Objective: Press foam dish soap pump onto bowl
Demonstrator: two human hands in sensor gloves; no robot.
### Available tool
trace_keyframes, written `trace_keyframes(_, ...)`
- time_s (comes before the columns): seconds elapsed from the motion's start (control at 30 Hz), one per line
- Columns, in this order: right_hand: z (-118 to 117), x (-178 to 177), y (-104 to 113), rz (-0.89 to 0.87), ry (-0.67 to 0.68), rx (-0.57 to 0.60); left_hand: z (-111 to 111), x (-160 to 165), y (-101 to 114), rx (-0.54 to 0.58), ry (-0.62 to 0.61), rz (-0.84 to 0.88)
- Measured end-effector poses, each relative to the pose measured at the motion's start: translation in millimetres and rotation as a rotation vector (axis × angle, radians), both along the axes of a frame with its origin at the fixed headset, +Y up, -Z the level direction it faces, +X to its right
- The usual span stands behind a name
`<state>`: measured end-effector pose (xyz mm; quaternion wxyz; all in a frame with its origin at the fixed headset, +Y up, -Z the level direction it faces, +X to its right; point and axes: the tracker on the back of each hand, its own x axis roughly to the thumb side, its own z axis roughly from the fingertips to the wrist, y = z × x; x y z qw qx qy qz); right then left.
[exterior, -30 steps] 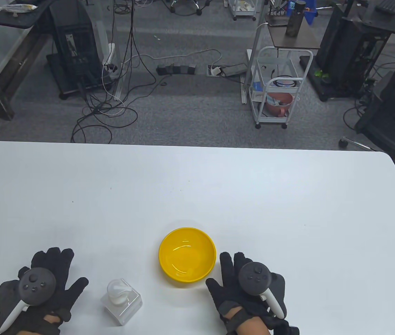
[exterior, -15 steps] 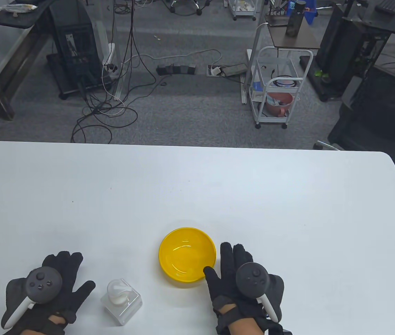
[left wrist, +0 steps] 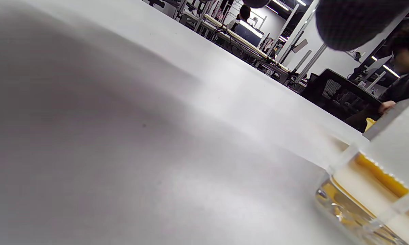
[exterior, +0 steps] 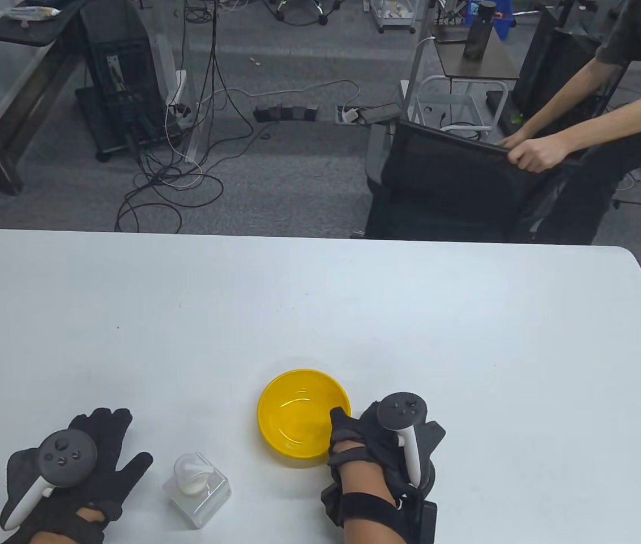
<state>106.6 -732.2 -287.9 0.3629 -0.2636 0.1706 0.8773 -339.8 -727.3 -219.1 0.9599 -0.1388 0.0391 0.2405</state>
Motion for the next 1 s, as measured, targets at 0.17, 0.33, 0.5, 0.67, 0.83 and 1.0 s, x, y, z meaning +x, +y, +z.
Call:
trace_keyframes(0.17, -5, -5, -6, -0.010, -0.010, -0.040, 0, 1, 0, -0.008, -0.005, 0.008)
trace_keyframes(0.33, -8, -7, -9, 0.000, -0.023, -0.025, -2, 0, 0, -0.011, -0.007, 0.019)
trace_keyframes(0.5, -8, -4, -12, -0.041, -0.043, 0.045, -2, 1, -1, -0.011, -0.014, 0.021)
trace_keyframes(0.67, -5, 5, -10, -0.135, -0.022, 0.138, -2, 1, -1, -0.010, -0.015, 0.022)
trace_keyframes(0.83, 1, 11, 2, -0.206, 0.084, 0.252, -2, 0, -1, -0.011, -0.015, 0.021)
trace_keyframes(1.0, 20, 12, 9, -0.373, 0.201, 0.308, -2, 0, -2, -0.017, -0.012, 0.021)
